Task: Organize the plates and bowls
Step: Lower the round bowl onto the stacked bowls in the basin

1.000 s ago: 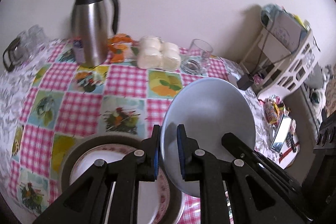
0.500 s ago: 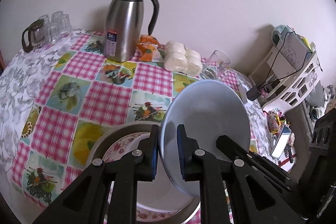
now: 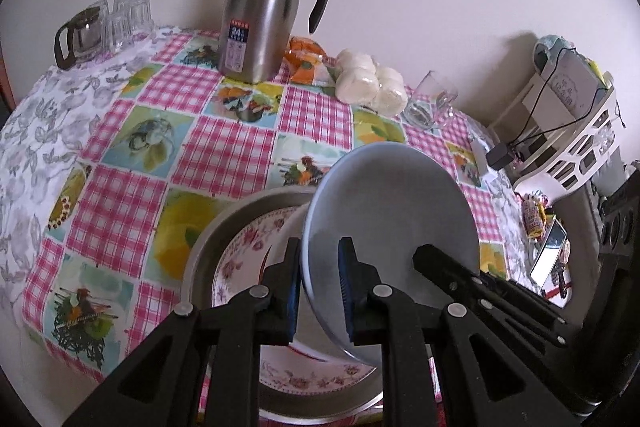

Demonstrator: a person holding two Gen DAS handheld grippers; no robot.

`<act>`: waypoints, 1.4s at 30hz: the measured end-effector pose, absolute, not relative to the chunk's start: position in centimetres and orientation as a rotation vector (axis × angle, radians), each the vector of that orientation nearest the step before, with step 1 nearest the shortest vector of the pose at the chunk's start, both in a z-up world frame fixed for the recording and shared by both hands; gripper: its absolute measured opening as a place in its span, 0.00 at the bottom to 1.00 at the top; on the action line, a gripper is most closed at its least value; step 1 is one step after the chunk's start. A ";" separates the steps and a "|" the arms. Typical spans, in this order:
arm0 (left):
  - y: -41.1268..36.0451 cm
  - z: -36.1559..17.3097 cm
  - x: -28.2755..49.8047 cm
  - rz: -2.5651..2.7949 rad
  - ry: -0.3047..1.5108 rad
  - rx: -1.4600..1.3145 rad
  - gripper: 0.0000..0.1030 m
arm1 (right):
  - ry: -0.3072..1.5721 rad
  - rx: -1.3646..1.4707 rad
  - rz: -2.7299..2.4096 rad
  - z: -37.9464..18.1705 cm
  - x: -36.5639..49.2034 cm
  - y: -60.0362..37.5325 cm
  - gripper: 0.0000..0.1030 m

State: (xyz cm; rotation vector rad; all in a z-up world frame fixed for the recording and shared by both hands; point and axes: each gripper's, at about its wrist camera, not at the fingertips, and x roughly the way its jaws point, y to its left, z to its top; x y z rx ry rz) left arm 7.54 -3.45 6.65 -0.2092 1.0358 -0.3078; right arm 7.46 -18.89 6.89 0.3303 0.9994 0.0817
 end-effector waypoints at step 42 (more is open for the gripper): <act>-1.9 5.5 8.0 -0.312 1.089 -0.329 0.19 | 1.034 0.286 0.050 6.9 7.5 -19.0 0.22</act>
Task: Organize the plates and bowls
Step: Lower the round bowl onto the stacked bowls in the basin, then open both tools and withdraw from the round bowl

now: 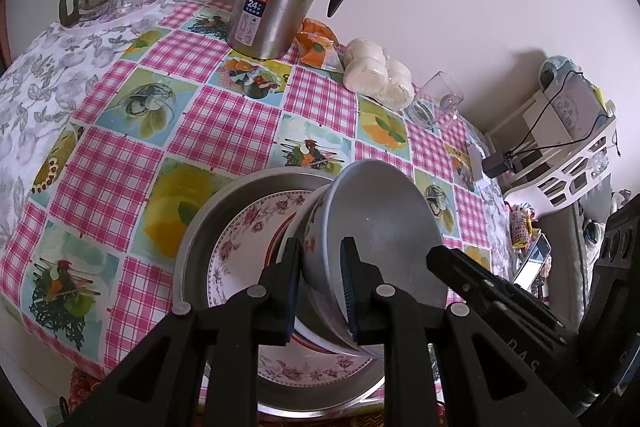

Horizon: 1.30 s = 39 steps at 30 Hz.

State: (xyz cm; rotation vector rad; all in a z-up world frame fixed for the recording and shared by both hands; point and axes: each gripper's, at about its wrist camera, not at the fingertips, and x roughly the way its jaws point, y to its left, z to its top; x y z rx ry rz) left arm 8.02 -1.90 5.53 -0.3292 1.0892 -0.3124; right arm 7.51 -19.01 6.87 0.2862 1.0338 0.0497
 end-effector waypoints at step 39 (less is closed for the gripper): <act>-1.0 8.2 7.4 -0.117 0.938 -0.182 0.73 | 0.956 0.293 0.031 7.9 7.3 -19.6 0.71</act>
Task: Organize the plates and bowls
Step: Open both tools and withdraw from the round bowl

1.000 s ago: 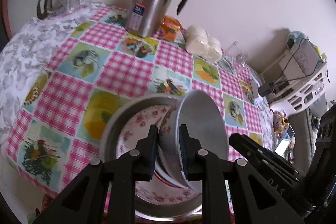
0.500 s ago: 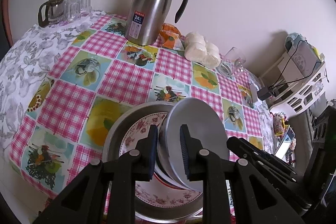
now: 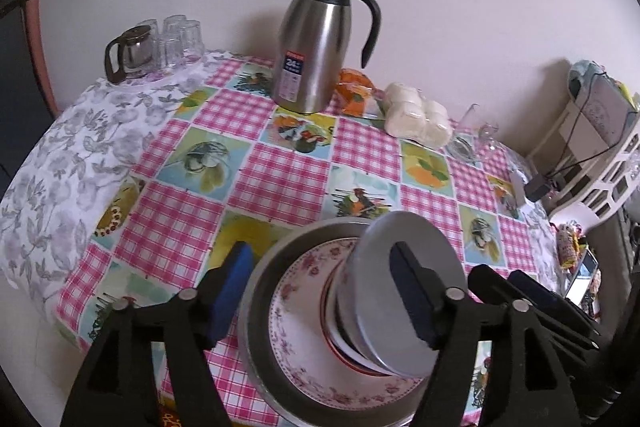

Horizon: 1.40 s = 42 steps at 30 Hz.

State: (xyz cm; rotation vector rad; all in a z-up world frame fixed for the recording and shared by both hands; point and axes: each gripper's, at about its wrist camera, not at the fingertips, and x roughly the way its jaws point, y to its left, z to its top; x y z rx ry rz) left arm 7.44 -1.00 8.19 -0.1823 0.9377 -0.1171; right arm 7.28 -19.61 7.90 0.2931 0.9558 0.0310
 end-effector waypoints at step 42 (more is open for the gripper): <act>-0.4 8.4 4.6 0.076 0.885 -0.070 0.96 | 0.857 0.160 0.018 8.4 4.3 -18.3 1.00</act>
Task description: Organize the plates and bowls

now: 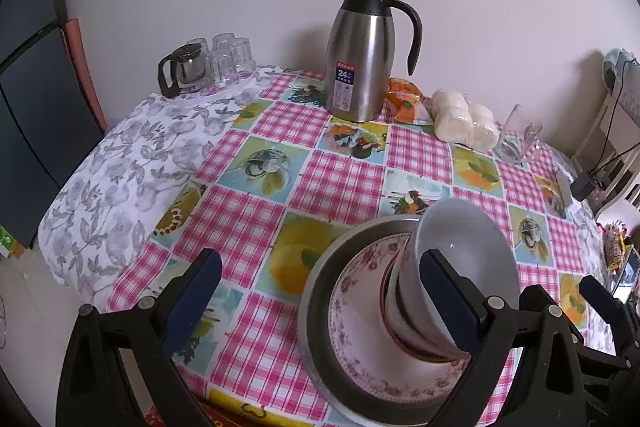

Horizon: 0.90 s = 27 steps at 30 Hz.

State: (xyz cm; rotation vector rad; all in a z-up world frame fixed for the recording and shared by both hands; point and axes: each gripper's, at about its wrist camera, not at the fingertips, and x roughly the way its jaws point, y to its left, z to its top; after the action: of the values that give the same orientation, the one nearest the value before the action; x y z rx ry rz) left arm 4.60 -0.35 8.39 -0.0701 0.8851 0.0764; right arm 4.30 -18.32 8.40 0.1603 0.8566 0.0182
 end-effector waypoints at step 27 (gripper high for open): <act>0.3 3.3 -2.0 0.057 0.984 0.000 0.96 | 0.866 0.110 -0.019 5.5 -2.7 -17.4 1.00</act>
State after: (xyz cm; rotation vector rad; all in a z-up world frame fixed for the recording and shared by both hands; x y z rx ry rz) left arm -1.98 0.31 3.31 -0.0001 0.9835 0.0571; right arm -2.75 -17.39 5.50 0.1099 0.8662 -0.0194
